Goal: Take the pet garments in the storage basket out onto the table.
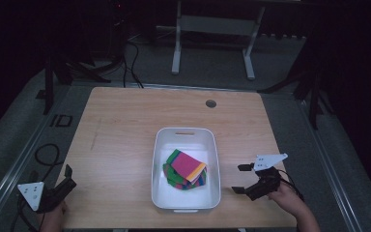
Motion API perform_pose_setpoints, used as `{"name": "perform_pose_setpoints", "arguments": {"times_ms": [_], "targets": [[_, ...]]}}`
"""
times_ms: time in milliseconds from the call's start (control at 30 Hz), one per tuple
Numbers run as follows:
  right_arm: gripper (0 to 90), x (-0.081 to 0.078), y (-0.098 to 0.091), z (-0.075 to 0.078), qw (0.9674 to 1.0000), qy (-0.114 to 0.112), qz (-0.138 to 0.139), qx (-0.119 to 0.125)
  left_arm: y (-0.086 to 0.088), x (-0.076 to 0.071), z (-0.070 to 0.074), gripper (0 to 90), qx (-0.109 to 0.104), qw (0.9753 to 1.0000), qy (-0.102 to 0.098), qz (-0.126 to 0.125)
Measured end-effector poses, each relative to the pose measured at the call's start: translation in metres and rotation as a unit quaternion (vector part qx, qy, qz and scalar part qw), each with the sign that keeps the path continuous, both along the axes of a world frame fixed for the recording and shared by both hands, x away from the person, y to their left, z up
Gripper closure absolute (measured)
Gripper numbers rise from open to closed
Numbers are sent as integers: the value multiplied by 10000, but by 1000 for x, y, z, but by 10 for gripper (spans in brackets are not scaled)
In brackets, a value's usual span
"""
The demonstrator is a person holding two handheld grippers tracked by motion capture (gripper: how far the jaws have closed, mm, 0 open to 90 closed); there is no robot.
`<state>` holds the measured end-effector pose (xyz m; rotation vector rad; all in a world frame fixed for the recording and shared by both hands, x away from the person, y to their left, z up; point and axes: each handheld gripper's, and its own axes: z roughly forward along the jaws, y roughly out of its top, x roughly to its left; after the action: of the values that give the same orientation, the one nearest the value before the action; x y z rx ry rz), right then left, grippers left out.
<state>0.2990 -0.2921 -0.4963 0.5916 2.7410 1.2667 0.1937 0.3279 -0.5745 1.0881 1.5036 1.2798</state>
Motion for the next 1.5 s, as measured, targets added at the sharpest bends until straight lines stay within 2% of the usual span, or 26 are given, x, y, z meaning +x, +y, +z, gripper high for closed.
{"name": "perform_pose_setpoints", "arguments": {"times_ms": [233,300,467,567,600,800,833,1133,1167,1500], "targets": [[134,2,24,28,9996,-86,178,204,0,0,0,19,7,10000,0,-8],[131,4,31,35,9994,-50,236,234,0,0,0,18,7,10000,1,-12],[126,6,48,48,9988,-50,438,225,0,0,0,18,5,10000,1,-20],[128,8,60,53,9989,-143,423,153,0,0,0,19,6,10000,0,-23],[127,9,64,54,9988,-106,465,135,0,0,0,18,8,10000,2,-25],[127,13,85,55,9978,-92,662,-2,0,0,0,19,4,10000,1,-32],[127,15,94,54,9974,-85,716,-49,0,0,0,19,3,10000,2,-41],[128,25,128,49,9953,-7,953,-182,0,0,0,18,-5,10000,-4,-60],[128,27,137,47,9947,10,1004,-227,1,0,0,18,-5,10000,-4,-66],[132,35,179,36,9925,35,1118,-499,1,0,0,19,-16,9999,-10,-112]]}}
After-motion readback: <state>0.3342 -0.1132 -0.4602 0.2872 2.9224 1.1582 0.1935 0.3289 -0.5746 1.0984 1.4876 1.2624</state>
